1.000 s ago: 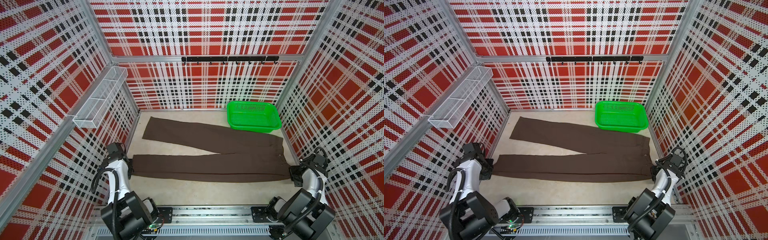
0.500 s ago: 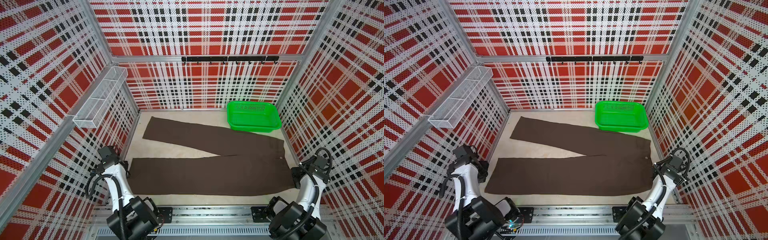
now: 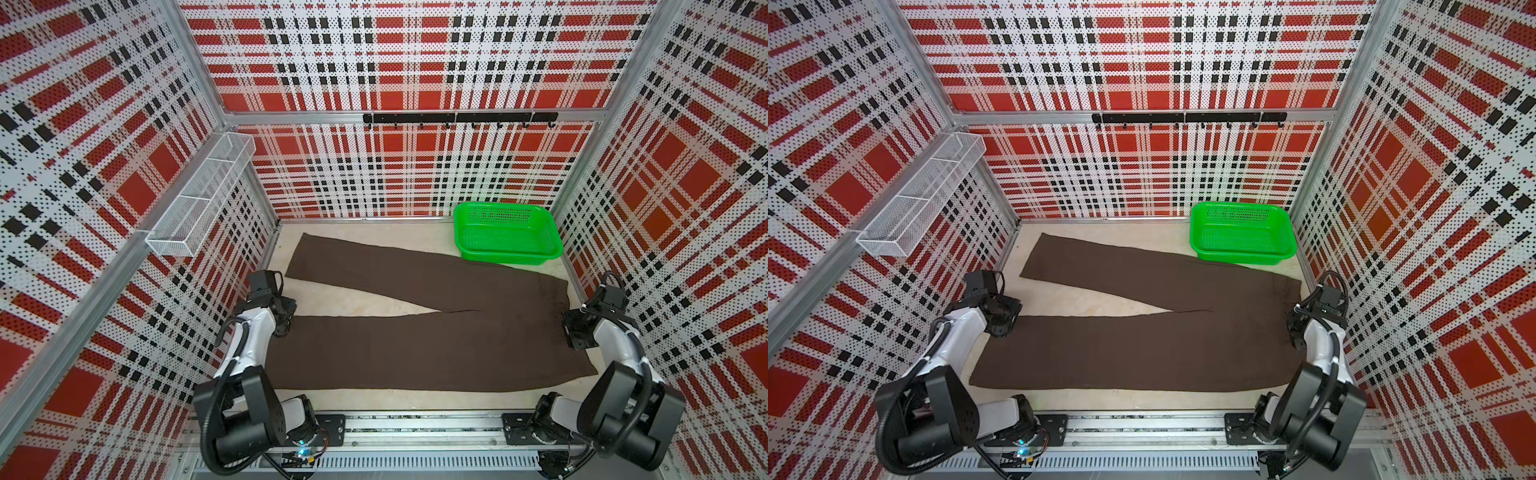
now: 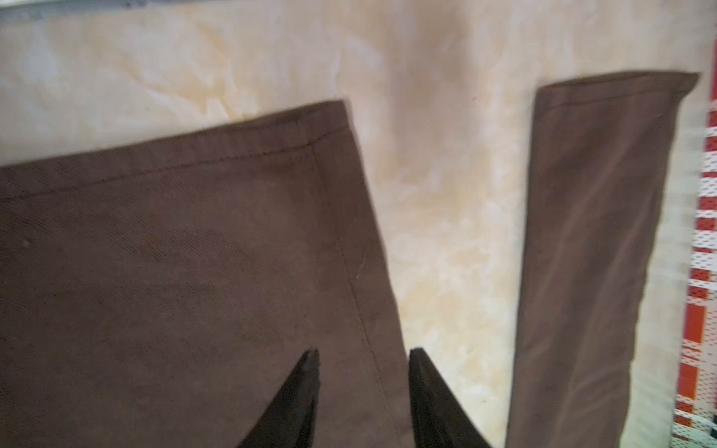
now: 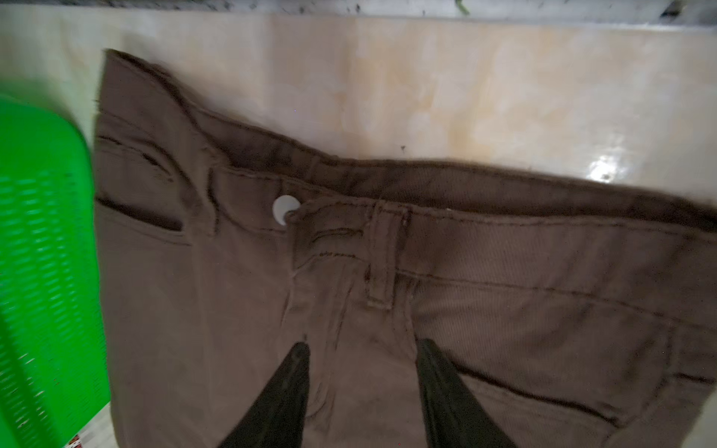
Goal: Fold and stack the trousers
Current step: Flatten out the trousers at the center of the table.
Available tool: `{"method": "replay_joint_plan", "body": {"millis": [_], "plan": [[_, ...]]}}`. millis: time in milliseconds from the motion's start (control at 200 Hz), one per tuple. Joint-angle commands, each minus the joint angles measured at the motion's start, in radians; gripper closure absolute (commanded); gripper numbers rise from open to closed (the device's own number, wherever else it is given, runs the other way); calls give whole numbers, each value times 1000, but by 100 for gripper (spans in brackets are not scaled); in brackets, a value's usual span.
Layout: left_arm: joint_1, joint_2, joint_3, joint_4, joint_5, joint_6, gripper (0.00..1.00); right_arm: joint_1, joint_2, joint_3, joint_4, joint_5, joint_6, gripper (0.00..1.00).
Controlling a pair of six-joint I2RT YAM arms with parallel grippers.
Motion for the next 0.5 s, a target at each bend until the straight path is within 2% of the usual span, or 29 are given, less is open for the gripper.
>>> {"method": "replay_joint_plan", "body": {"millis": [0,225,496], "plan": [[-4,18,-26,71,-3,-15,57,4,32,-38,62,-19,44,52],[25,76,-131,129,-41,-7,56,-17,41,-99,54,60,47,51],[149,124,-205,171,-20,74,56,-152,14,-175,18,84,-8,50]]}}
